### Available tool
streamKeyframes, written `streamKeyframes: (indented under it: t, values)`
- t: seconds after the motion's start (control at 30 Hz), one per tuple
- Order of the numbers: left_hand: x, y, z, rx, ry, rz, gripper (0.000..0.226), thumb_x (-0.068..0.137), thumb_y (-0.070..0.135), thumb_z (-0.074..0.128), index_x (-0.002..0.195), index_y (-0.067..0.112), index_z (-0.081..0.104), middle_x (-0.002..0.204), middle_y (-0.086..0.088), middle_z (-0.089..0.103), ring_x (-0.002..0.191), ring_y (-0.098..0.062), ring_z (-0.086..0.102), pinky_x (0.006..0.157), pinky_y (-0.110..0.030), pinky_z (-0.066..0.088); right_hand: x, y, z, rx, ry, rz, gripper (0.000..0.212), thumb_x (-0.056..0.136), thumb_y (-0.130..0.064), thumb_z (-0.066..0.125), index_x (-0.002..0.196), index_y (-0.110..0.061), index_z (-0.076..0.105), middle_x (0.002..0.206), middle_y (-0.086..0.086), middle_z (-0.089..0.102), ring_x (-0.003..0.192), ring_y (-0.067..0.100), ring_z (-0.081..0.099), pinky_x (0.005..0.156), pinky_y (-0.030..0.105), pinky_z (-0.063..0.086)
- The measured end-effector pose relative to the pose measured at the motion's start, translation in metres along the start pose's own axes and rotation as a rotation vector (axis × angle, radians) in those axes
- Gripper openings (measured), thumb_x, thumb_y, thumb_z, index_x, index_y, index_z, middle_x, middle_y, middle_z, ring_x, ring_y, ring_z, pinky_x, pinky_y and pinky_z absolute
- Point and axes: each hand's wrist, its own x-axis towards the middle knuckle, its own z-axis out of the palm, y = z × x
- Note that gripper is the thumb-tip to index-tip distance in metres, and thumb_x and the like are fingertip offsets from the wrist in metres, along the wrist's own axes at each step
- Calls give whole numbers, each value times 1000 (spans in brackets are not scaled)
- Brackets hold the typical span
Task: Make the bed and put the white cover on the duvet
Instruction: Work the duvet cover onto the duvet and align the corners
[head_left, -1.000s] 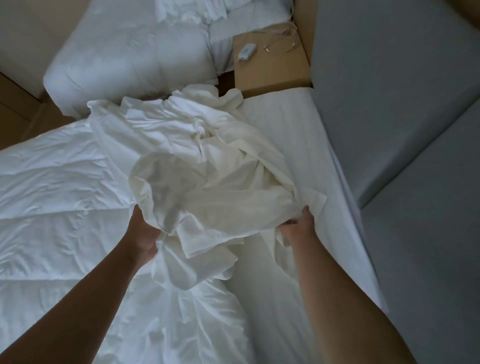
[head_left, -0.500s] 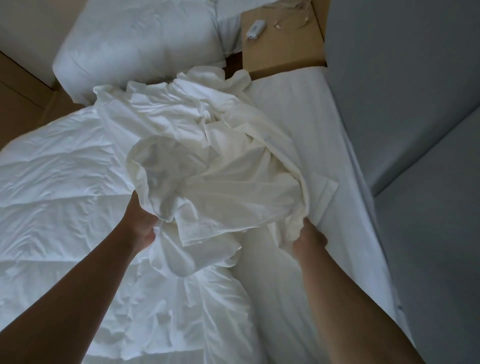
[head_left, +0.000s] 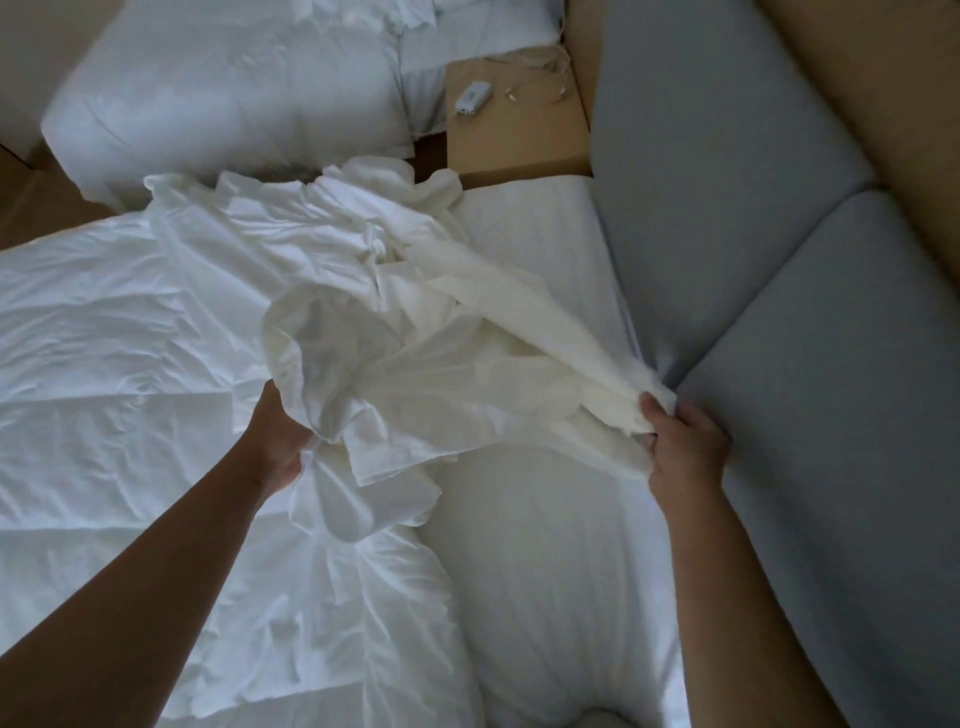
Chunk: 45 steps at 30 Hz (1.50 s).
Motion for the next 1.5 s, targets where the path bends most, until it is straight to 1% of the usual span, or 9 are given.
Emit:
streamKeyframes:
  t: [0.2, 0.47, 0.7, 0.83, 1.07, 1.2, 1.33, 1.4, 1.5]
  values:
    - [-27, 3, 4, 27, -14, -37, 62, 53, 34, 81, 108, 8, 69, 95, -16, 66, 83, -29, 64, 64, -34, 53, -99, -53, -15, -50, 23, -237, 17, 83, -14, 82, 79, -14, 66, 75, 2, 64, 59, 9, 58, 55, 24, 52]
    - [-63, 10, -13, 17, -95, -24, 56, 67, 32, 78, 111, -1, 66, 100, -26, 64, 92, -38, 62, 79, -51, 49, -171, -127, 5, 72, -34, -404, 22, 87, -13, 79, 73, -17, 62, 68, -3, 58, 54, 7, 47, 53, 22, 44]
    - [-72, 13, -28, 13, -116, 22, 35, 77, 21, 71, 108, 6, 70, 98, -16, 69, 89, -32, 66, 77, -42, 55, -205, -209, 44, -80, -94, -648, 15, 83, -18, 81, 78, -20, 67, 80, 1, 69, 68, 12, 61, 73, 37, 61]
    - [-74, 16, -25, -30, -101, 21, 61, 67, 31, 77, 116, -3, 64, 106, -24, 66, 91, -37, 65, 83, -52, 53, -209, -212, 54, -200, -206, -718, 19, 86, -22, 79, 75, -23, 64, 71, 0, 62, 61, 11, 53, 62, 25, 52]
    - [-82, 15, -29, 13, -96, 12, 60, 64, 34, 78, 112, -1, 65, 101, -20, 64, 90, -36, 62, 79, -51, 50, -174, -184, 64, -291, -140, -514, 24, 96, -27, 67, 76, -22, 54, 73, -1, 57, 65, 13, 52, 67, 32, 49]
    - [-86, 22, -25, -6, -114, 31, 40, 61, 34, 80, 97, 18, 76, 94, -14, 69, 85, -31, 66, 77, -46, 55, -158, -197, 79, -164, -168, -470, 16, 95, -35, 62, 103, -22, 57, 107, 6, 68, 90, 21, 70, 71, 37, 62]
    - [-94, 31, -17, -56, -124, 59, 13, 73, 23, 70, 85, 27, 75, 78, -2, 68, 72, -20, 66, 60, -31, 56, -136, -116, 41, -77, -214, 207, 89, 69, -88, 58, 128, -22, 52, 125, 9, 60, 112, 34, 61, 98, 57, 50]
    - [-100, 32, -15, -63, -129, 66, 13, 76, 23, 67, 87, 26, 73, 76, 0, 68, 69, -16, 67, 58, -29, 56, -141, -47, 21, -5, -286, 511, 96, 59, -92, 62, 120, -18, 52, 123, 15, 58, 113, 40, 59, 102, 70, 40]
    - [-106, 31, -13, -53, -123, 29, 22, 71, 28, 71, 91, 21, 68, 72, 2, 67, 66, -13, 65, 56, -27, 55, -171, 33, 16, 62, -433, 711, 82, 67, -73, 77, 122, -15, 56, 125, 14, 66, 112, 38, 64, 101, 58, 46]
